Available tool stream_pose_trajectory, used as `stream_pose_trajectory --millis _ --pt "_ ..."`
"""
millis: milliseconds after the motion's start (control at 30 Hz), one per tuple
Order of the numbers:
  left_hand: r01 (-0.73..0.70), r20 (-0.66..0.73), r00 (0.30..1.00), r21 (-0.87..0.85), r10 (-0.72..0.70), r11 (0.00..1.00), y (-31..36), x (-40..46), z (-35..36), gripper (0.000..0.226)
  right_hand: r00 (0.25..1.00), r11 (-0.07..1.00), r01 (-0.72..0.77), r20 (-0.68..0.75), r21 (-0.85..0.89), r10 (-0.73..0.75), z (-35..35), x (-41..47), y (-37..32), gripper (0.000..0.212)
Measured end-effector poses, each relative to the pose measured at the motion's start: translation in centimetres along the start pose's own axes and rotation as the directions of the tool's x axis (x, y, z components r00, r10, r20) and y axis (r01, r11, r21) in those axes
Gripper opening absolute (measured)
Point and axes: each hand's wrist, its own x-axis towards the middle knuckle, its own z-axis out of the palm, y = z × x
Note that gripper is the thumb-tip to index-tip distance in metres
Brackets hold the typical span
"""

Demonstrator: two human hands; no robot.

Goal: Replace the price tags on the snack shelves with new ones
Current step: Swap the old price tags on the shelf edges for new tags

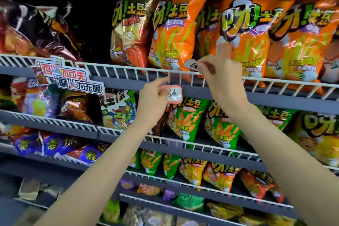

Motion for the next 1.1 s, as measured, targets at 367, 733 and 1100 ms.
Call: stream_pose_trajectory --millis 367,733,1100 --pt "-0.143 0.158 0.98 0.139 0.121 0.98 -1.5 1.4 -2.3 0.028 0.983 0.97 0.163 0.12 -0.183 -0.142 1.7 1.2 -0.9 0.022" --pt "-0.227 0.221 0.958 0.179 0.186 0.957 -1.8 1.9 -3.5 0.035 0.959 0.96 0.243 0.181 -0.135 -0.218 1.9 1.0 -0.6 0.017" --pt "-0.259 0.231 0.95 0.216 0.209 0.941 -2.0 2.1 -3.6 0.035 0.958 0.838 0.284 0.178 -0.466 -0.226 3.6 -0.8 0.1 0.034"
